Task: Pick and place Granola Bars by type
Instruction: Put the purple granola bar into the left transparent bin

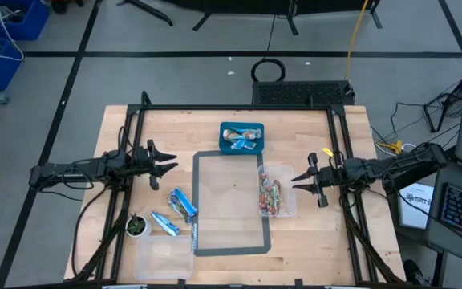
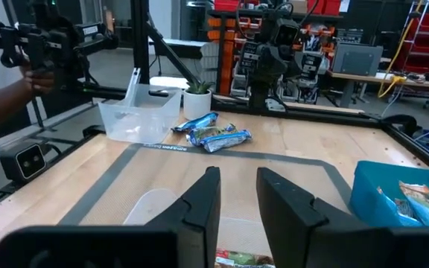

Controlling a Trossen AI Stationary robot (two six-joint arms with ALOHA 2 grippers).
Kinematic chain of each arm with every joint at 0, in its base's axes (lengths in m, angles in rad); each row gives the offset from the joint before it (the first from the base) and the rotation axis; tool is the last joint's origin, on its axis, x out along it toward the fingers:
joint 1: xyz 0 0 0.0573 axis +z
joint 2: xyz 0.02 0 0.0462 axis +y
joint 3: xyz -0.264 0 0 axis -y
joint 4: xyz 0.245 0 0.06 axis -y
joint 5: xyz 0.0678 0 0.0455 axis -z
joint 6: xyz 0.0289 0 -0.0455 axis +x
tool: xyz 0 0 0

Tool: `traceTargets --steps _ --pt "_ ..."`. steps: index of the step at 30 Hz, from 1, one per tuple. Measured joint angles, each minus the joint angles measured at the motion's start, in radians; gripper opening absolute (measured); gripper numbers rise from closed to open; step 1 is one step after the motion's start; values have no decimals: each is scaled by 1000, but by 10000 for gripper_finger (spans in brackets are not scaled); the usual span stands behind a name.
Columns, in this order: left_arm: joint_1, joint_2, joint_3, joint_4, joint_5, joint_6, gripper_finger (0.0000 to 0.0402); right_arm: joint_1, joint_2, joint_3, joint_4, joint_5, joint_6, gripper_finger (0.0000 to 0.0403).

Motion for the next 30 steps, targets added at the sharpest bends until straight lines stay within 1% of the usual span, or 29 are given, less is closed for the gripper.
traceTargets --steps 3,7,10,13,16,19,23,30 --pt "0 0 0 0 0 0 138 0 -2 0 1 -15 -5 79" --pt "0 0 0 0 0 2 138 -1 -9 0 0 -79 -28 78" --pt "0 0 0 0 0 18 138 -1 -26 -4 4 -82 -50 73" --pt "0 0 0 0 0 20 138 -1 -61 -37 9 -82 -57 64" --pt "0 0 0 0 0 -21 138 -1 -110 -93 55 -82 -44 55" --pt "0 0 0 0 0 -80 138 -5 -149 -101 15 -86 -14 47" --pt "0 0 0 0 0 -86 138 -6 -180 -102 34 -157 -22 41" --pt "0 0 0 0 0 -88 138 -20 -189 -104 -35 -264 -1 38"
